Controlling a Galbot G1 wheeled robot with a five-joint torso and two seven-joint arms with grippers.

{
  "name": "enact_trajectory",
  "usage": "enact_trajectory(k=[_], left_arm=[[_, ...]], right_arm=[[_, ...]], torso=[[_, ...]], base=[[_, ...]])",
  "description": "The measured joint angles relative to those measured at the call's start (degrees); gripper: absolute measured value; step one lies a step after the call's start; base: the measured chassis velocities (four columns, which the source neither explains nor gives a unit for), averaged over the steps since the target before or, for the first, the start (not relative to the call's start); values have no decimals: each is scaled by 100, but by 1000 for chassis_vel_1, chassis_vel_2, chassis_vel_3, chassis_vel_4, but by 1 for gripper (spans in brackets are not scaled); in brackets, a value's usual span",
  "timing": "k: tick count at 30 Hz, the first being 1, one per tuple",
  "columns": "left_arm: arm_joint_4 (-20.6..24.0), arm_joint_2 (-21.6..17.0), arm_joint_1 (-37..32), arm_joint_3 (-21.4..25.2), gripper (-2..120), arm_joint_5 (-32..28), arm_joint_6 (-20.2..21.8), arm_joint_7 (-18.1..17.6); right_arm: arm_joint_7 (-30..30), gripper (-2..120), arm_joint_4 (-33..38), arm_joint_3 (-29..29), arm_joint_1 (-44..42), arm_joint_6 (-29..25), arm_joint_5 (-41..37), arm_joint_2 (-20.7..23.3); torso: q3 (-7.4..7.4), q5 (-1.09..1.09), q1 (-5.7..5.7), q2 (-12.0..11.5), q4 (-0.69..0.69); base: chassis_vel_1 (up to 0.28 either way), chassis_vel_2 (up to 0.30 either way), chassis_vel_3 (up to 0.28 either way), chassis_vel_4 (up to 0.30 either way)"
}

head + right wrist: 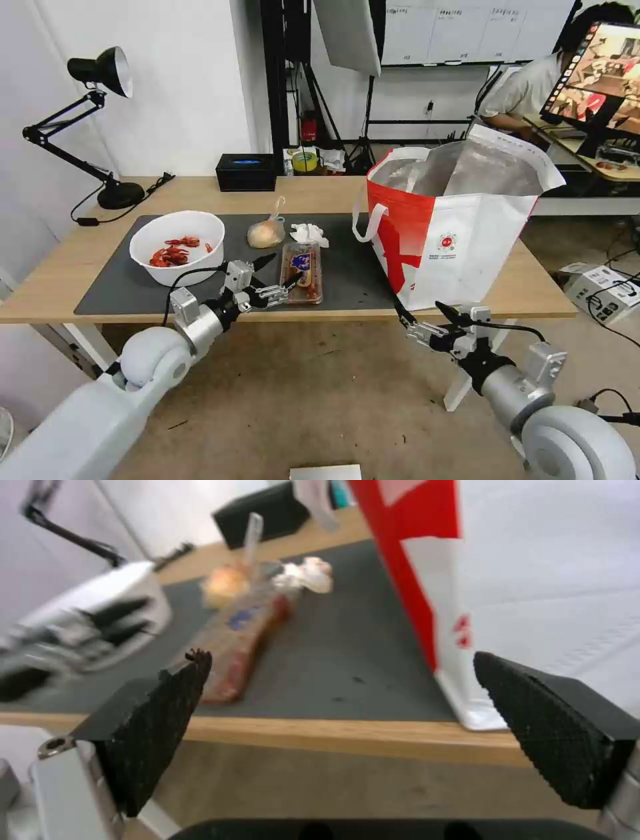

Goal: Pick up the trash from the table and place it into the takeout bag.

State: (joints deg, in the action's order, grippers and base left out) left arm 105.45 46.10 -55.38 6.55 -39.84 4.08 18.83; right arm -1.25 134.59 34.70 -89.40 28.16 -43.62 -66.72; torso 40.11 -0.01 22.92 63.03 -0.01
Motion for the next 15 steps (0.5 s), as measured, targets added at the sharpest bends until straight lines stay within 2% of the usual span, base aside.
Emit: enact_trajectory(k=[1, 2, 5, 9, 11, 13, 15], left_arm=[[-76, -8, 74, -69, 55, 20, -10, 67], [-76, -8, 74, -69, 55, 20, -10, 67], [-223, -15, 203, -177, 40, 107, -37, 169], [-257, -17, 235, -203, 31, 94, -32, 173], [-320, -45, 266, -270, 19, 97, -29, 252], [-329, -48, 271, -285, 17, 97, -27, 271], [-360, -31, 297, -366, 4, 97, -2, 345]], right_arm=[[-10, 100, -8, -30, 47, -23, -141, 4], [-10, 100, -8, -30, 47, -23, -141, 4], [-56, 100, -62, -148, 219, -110, -524, 61], [-73, 100, -119, -226, 319, -175, -783, 109], [-76, 100, -232, -347, 487, -232, -1055, 175], [-75, 100, -264, -377, 542, -238, -1092, 189], [-34, 100, -442, -548, 851, -255, -1262, 253]], torso=[[0, 0, 0, 0, -1], [0, 0, 0, 0, -1], [0, 0, 0, 0, 1], [0, 1, 0, 0, 0], [0, 1, 0, 0, 0], [0, 1, 0, 0, 0], [0, 2, 0, 0, 1]], base=[[0, 0, 0, 0], [0, 0, 0, 0], [0, 0, 0, 0], [0, 0, 0, 0], [0, 0, 0, 0], [0, 0, 0, 0], [0, 0, 0, 0]])
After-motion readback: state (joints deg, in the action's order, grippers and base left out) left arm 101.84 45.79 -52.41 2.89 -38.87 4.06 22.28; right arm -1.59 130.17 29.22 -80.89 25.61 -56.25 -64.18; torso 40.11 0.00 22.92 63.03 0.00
